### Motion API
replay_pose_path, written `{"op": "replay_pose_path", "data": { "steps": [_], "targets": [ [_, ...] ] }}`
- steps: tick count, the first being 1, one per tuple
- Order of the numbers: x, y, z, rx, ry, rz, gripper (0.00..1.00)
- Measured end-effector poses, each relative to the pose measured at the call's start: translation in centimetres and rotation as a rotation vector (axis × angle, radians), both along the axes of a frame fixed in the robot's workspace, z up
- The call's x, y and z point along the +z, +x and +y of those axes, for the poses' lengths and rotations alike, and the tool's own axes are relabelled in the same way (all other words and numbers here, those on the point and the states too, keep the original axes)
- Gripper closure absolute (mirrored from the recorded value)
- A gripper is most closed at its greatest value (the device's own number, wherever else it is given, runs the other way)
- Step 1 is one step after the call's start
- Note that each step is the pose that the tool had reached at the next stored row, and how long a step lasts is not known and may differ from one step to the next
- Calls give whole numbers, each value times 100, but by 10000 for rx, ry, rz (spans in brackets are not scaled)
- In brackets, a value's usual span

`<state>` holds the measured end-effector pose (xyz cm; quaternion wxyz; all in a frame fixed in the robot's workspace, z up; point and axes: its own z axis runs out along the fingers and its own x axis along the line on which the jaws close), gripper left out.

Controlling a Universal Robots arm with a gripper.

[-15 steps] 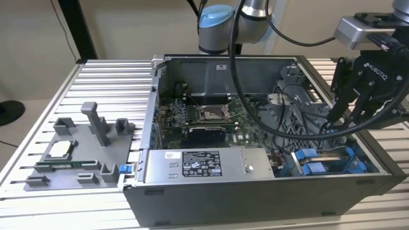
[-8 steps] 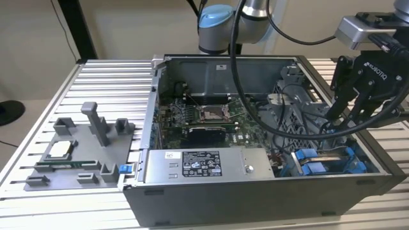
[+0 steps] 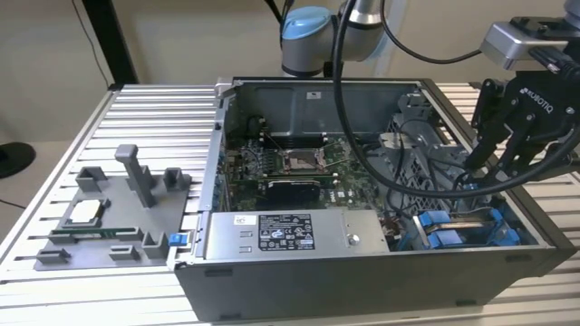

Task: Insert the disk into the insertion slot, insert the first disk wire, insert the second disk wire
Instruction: 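Insert the first disk wire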

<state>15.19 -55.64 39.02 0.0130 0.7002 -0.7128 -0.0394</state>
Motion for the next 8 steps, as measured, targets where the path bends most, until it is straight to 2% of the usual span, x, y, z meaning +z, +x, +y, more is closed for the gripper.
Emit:
{"op": "replay_pose_path", "data": {
  "steps": [8],
  "targets": [
    [-2, 2, 0, 0, -2, 9, 0]
  ]
}}
